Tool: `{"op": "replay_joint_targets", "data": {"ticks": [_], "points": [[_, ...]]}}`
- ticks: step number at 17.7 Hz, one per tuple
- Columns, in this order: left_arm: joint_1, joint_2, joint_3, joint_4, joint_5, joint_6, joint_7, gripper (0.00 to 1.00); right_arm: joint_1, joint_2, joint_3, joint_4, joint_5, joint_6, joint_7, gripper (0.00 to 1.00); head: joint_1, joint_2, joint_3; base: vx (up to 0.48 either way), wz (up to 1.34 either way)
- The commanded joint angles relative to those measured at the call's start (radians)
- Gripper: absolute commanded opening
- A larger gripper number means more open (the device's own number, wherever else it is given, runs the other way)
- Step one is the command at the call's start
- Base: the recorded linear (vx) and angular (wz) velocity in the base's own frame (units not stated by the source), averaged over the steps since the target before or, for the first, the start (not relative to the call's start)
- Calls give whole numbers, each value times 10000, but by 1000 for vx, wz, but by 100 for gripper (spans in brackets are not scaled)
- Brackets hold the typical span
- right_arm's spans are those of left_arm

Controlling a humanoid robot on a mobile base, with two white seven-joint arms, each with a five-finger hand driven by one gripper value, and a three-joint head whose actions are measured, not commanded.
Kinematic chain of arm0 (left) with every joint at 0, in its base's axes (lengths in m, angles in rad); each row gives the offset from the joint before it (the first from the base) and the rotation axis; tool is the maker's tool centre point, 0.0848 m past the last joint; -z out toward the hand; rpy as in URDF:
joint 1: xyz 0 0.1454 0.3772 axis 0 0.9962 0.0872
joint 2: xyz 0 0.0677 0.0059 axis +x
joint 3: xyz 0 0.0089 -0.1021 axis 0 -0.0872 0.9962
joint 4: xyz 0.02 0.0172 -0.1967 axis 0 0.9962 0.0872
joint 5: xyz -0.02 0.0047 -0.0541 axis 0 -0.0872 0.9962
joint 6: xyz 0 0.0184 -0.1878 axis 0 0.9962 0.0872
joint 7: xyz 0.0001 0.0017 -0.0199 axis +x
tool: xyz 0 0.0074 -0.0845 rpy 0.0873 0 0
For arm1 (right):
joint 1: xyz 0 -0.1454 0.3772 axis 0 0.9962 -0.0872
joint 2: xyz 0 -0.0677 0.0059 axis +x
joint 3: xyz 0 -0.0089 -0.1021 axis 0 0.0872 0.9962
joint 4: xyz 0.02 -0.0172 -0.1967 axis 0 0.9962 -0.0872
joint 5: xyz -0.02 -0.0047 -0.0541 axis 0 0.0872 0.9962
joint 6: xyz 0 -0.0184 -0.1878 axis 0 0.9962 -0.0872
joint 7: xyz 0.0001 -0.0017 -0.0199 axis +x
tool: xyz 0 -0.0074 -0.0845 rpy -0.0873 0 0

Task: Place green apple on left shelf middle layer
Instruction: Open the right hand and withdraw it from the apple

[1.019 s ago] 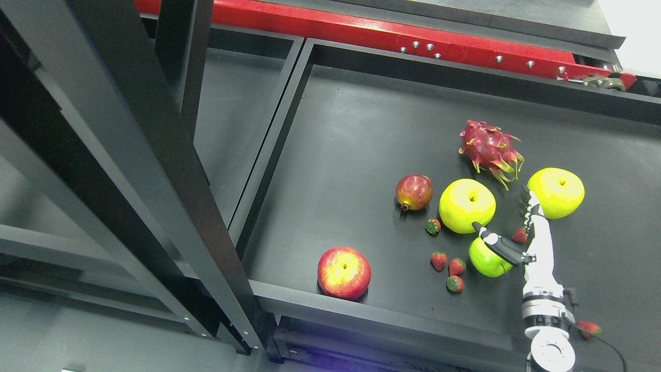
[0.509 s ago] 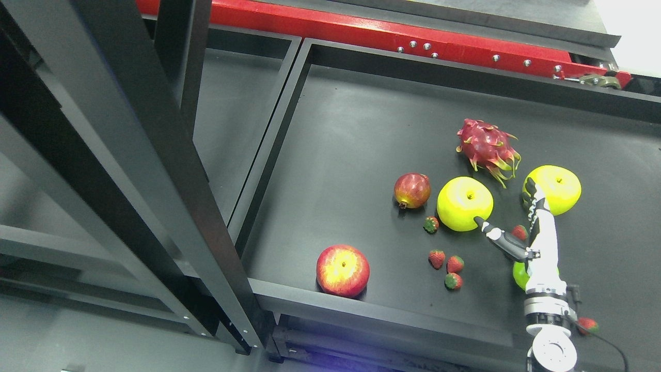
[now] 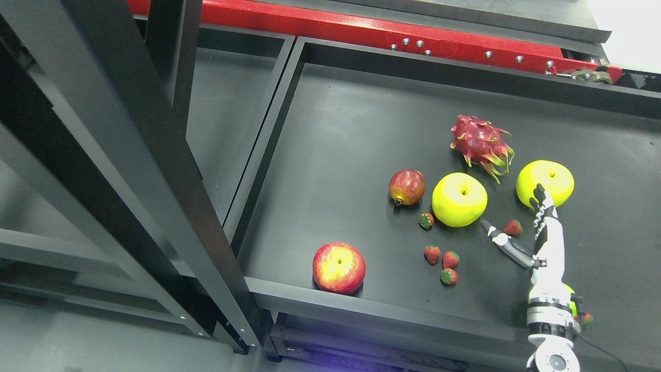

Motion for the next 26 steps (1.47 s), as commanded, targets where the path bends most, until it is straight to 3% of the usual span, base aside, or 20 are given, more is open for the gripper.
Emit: {"op": "replay_joint_targets", "data": {"ticks": [1, 26], "points": [[-215, 174, 0, 0, -2, -4, -8, 100, 295, -175, -8, -179, -171, -25, -584, 100, 0, 0, 0, 0, 0], [-215, 174, 0, 0, -2, -4, -8, 100, 295, -175, -8, -179, -202, -25, -708, 100, 0, -2, 0, 0, 0]]}}
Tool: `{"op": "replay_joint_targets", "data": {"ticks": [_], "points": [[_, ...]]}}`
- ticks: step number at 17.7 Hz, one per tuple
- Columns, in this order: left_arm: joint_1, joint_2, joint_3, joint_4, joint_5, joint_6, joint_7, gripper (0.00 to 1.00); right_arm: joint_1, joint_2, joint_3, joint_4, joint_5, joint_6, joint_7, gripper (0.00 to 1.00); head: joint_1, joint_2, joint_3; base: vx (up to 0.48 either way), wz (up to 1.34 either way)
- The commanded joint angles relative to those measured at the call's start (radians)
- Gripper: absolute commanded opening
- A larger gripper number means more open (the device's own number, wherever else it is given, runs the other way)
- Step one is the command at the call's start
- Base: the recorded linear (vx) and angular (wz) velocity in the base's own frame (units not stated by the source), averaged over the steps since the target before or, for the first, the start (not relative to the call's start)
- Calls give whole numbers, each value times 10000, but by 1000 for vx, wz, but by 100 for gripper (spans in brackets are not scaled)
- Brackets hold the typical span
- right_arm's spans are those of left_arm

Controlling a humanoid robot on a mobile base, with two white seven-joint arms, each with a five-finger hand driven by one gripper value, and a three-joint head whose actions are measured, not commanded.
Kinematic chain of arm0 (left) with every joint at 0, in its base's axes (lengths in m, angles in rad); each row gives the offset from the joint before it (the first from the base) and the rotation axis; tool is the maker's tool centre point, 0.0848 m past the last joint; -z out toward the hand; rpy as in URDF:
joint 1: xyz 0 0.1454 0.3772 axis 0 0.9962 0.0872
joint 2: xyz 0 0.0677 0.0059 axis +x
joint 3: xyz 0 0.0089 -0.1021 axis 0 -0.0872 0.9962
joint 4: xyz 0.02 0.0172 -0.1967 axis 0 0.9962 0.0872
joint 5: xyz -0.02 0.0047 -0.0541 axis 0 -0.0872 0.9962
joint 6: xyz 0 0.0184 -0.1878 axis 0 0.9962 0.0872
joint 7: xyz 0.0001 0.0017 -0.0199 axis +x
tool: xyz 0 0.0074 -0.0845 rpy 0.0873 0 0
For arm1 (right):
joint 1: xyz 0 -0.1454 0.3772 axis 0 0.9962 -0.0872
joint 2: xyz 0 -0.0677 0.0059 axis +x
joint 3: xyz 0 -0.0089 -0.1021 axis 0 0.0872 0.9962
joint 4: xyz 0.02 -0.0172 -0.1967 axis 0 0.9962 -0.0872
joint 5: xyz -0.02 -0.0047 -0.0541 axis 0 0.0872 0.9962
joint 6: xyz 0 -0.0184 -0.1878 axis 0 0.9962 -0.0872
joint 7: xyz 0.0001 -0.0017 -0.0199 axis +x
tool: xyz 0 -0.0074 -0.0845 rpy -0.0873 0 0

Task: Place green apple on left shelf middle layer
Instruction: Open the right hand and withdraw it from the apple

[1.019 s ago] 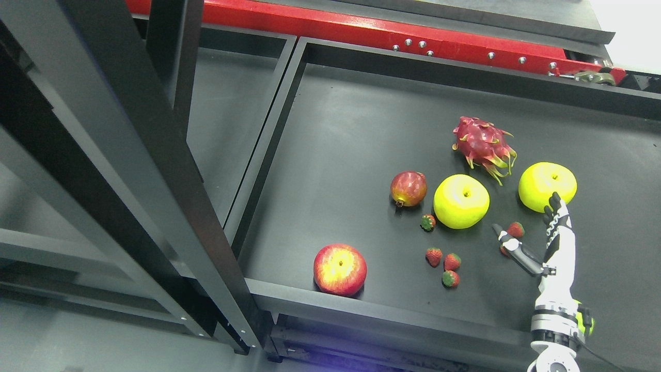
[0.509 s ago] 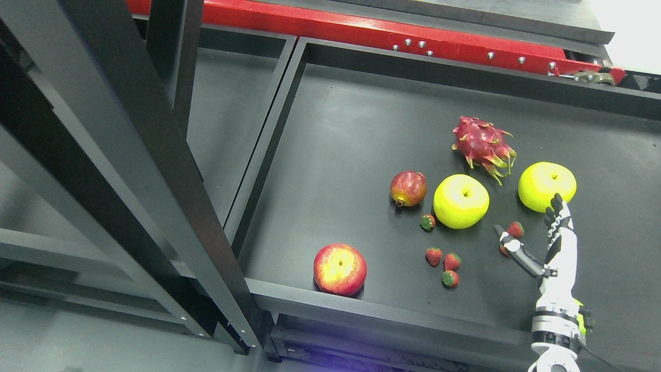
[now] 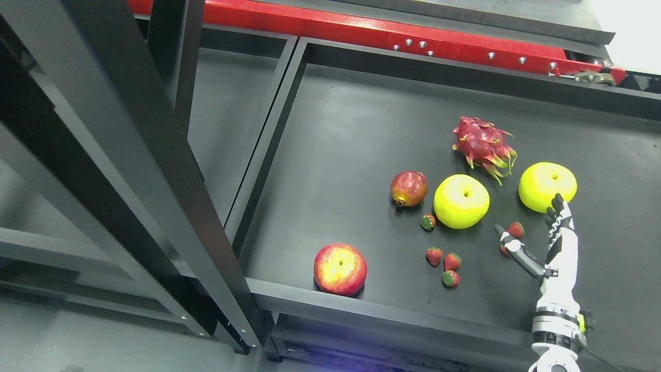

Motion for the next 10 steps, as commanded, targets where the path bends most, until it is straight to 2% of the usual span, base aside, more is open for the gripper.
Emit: {"op": "replay_joint_targets", "data": {"ticks": [1, 10], "points": [[-215, 175, 0, 0, -6, -4, -8, 100, 2, -175, 23, -14, -6, -5, -19, 100, 0, 0, 0, 0, 0], [-215, 175, 0, 0, -6, -4, -8, 100, -13, -175, 8, -14, 9, 10, -34, 100, 0, 0, 0, 0, 0]]}}
